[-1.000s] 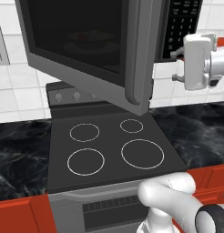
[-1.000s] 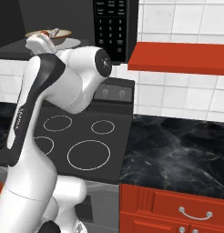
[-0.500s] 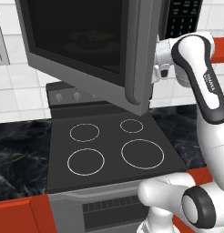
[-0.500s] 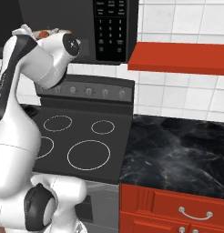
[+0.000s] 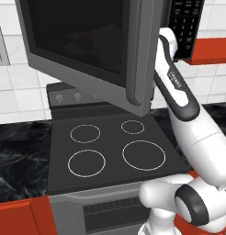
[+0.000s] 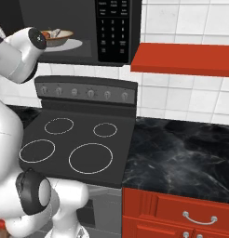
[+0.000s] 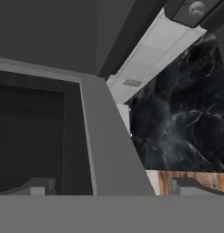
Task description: The microwave is finished heating the fish and sweet potato. Take the bowl containing the food and place it on the dining counter.
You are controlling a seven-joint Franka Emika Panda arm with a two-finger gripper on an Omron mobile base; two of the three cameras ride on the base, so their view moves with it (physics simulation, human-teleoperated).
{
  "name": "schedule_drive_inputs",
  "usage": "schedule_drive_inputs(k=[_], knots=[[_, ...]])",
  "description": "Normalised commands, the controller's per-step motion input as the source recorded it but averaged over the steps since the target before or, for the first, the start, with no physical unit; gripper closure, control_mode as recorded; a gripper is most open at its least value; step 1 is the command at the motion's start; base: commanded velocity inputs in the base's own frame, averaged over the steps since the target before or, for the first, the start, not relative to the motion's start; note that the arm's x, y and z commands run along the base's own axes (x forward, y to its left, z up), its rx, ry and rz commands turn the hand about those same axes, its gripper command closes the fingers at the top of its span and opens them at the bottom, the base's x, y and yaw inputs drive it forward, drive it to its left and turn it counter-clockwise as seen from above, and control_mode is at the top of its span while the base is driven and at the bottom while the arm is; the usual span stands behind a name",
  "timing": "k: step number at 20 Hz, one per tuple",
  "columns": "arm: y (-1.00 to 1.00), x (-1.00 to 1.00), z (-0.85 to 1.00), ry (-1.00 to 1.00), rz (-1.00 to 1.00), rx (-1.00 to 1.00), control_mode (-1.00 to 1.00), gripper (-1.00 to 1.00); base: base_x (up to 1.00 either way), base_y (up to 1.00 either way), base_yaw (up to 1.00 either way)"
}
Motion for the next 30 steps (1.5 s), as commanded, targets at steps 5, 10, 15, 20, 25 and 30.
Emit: schedule_drive_inputs(k=[5,10,15,20,25,30], knots=[[1.0,0.0,0.0,0.0,0.0,0.0,-1.0,-1.0,0.0,0.0,0.0],[1.0,0.03,0.0,0.0,0.0,0.0,-1.0,-1.0,0.0,0.0,0.0],[0.77,0.19,0.0,0.0,-0.06,-0.01,-1.0,-1.0,0.0,0.0,0.0],[-0.41,0.0,0.0,0.0,0.0,0.0,-1.0,-1.0,0.0,0.0,0.0],[-1.0,-0.23,0.03,0.0,0.0,0.0,-1.0,-1.0,0.0,0.0,0.0],[-1.0,-0.13,0.03,0.0,-0.02,0.0,-1.0,-1.0,0.0,0.0,0.0]])
